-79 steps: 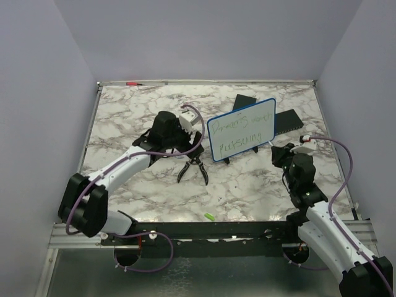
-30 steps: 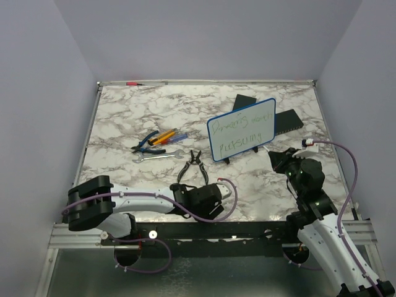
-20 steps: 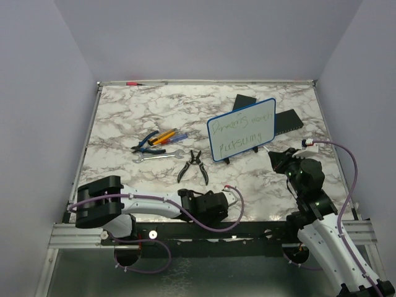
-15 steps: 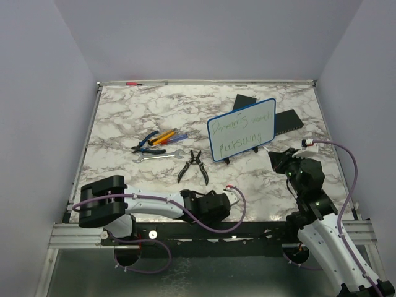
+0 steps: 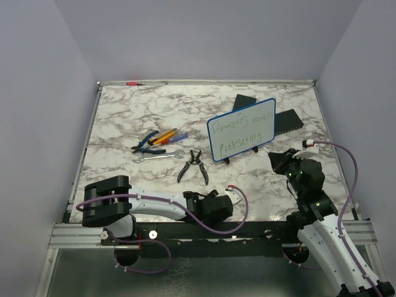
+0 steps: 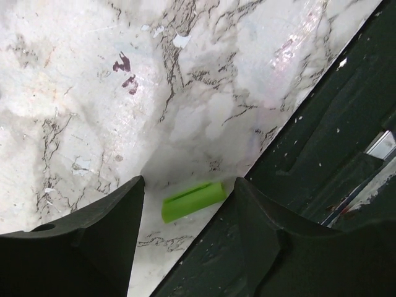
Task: Write a sentence on the whiteboard
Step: Close the whiteboard marker at the center of the board.
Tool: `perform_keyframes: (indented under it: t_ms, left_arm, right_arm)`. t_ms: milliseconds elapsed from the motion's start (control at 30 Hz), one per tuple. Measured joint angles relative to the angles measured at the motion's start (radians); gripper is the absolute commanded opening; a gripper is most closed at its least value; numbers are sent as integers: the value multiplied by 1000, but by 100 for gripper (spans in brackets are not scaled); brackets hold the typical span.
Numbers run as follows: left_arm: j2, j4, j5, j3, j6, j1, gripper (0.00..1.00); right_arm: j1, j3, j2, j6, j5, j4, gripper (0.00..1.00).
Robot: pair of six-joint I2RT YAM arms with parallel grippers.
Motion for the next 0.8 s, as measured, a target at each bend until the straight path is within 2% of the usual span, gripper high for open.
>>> perform_keyframes:
  t_ms: [167, 367, 500, 600, 800]
  left_arm:
    - [21, 88, -21, 9, -9, 7, 59]
    - [63, 183, -134, 14, 2, 113, 59]
    - [57, 203, -149, 13, 17, 125, 60]
    - [19, 218, -123, -5, 38, 125, 64]
    - [-174, 222, 27, -81, 114, 126, 68]
  right_arm:
    - [0, 0, 6, 4, 0, 0, 1]
    - [0, 0, 0, 4, 0, -6, 1]
    - [0, 0, -5, 4, 0, -12, 1]
    - [0, 0, -6, 5, 0, -15, 1]
    - [0, 1, -15, 4, 0, -22, 1]
